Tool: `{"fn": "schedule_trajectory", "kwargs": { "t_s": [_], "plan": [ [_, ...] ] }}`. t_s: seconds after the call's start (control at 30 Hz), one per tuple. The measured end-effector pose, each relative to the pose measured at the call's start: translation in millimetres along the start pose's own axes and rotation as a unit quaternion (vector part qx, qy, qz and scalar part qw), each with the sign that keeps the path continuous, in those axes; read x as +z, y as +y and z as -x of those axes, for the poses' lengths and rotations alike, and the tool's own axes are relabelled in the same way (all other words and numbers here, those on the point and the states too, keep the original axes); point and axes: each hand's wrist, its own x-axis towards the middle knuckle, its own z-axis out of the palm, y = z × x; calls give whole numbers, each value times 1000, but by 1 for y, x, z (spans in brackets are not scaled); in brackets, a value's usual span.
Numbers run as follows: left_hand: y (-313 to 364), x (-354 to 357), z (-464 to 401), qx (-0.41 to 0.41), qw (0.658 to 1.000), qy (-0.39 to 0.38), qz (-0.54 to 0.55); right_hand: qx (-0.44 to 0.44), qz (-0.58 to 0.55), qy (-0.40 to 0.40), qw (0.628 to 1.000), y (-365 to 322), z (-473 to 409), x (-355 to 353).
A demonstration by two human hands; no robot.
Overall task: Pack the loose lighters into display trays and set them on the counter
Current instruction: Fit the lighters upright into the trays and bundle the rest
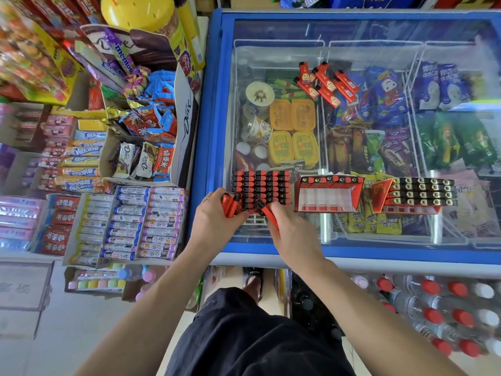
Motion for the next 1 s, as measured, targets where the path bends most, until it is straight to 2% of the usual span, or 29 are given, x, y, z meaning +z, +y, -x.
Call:
{"fn": "schedule_trajectory", "kwargs": {
  "t_s": [0.3, 0.53, 0.6, 0.7, 0.77, 0.87, 1.0],
  "plan": [
    [14, 13, 8, 37, 999, 23, 9, 12, 11, 54, 998, -5, 4, 8],
    [13, 22, 5, 43, 998, 43, -20, 56, -100, 46, 992, -6, 9, 7],
    [13, 22, 3, 43, 997, 47, -32, 95, -184, 31, 978, -7, 11, 1],
    [13, 21, 2, 44, 997, 44, -38, 183, -338, 8, 923, -10, 13, -14],
    [13, 21, 2, 42, 998, 41, -31, 230, -387, 3, 893, -7, 15, -21],
    [17, 19, 6, 37, 999, 40, 0, 271, -413, -10, 870, 0, 17, -27],
    [31, 15, 18, 24, 993, -21, 115, 282, -389, 6, 877, 3, 17, -37]
  ]
}}
